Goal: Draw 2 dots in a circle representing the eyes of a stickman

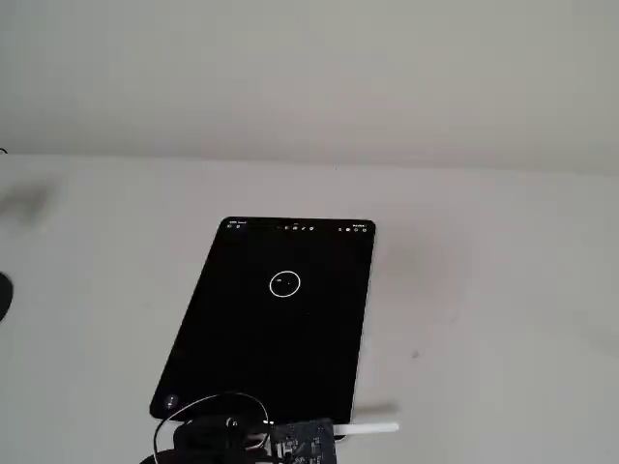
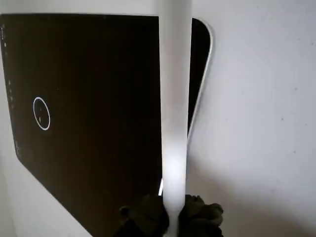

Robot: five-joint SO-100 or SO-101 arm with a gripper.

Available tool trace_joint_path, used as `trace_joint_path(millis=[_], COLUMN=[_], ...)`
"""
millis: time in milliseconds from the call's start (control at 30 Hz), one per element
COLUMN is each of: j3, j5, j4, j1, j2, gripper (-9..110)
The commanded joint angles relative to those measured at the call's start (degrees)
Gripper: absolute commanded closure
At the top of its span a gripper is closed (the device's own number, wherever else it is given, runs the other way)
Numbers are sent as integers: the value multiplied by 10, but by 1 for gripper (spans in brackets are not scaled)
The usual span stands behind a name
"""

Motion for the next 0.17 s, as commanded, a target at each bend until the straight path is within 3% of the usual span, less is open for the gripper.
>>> trace_joint_path(millis=[0, 133], j3=[-3, -3], j5=[0, 0], j4=[3, 3], j1=[8, 8], j2=[5, 5], gripper=[101, 101])
